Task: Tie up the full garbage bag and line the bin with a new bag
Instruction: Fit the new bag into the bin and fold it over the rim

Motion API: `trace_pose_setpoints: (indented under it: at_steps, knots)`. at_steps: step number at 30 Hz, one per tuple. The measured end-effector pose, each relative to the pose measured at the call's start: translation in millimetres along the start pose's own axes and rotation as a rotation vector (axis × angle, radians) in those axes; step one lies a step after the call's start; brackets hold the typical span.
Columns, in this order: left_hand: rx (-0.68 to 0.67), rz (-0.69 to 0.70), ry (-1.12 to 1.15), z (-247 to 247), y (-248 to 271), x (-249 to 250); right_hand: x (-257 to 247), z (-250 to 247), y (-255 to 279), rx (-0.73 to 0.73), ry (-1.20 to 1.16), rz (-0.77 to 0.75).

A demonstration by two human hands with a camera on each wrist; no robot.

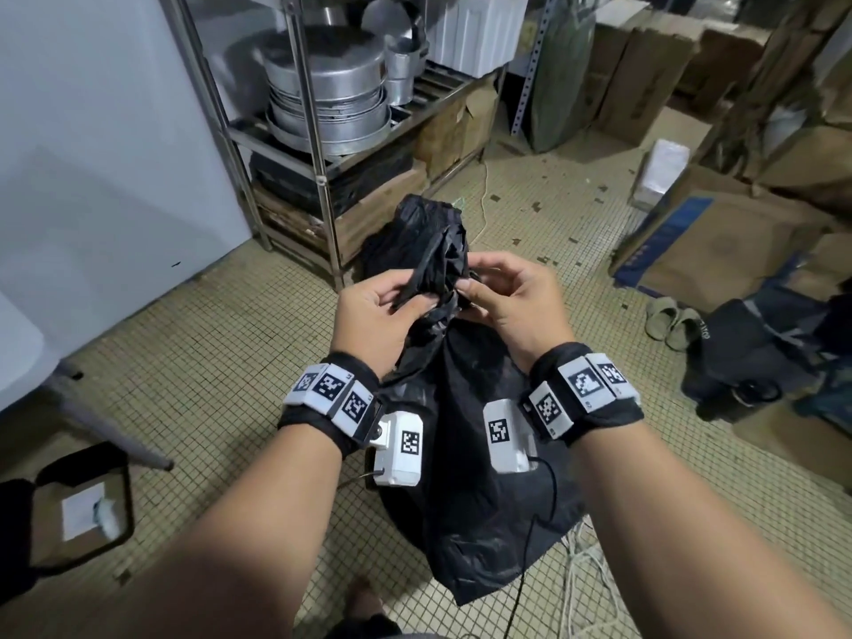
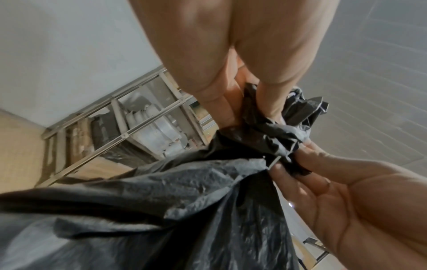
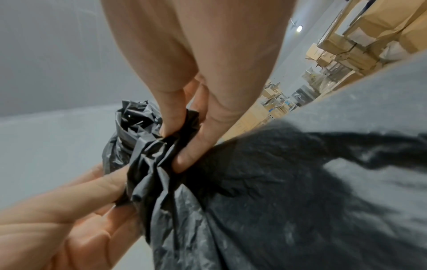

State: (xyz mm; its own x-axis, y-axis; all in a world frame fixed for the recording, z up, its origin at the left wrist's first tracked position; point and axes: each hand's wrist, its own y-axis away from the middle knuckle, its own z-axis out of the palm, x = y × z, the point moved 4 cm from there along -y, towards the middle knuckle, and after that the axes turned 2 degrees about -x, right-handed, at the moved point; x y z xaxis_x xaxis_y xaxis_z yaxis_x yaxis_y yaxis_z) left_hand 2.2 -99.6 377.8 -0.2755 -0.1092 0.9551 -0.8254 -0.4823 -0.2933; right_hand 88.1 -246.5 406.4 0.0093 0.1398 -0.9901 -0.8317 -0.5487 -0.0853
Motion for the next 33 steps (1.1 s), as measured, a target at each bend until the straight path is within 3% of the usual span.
trace_pose_setpoints:
  at_steps: [8, 14, 23, 26, 29, 33]
  knots:
    - [-0.082, -0.288, -0.203, 21, 35, -101, 83, -64, 23, 0.192, 0.444, 0.208]
    - [-0.209, -0.446, -0.447, 60, 49, -159, 135, -120, 34, 0.225, 0.734, 0.338]
    - [-0.225, -0.707, -0.677, 116, 51, -234, 224, -191, 24, 0.127, 0.84, 0.625]
    - [-0.297, -0.81, -0.756, 132, 53, -266, 257, -207, 30, 0.143, 0.814, 0.747]
    - [-0.319, -0.818, -0.824, 139, 53, -297, 294, -220, 42, 0.168, 0.814, 0.885]
    - [-0.469, -0.915, -1.057, 145, 57, -342, 339, -232, 58, 0.226, 0.829, 1.135]
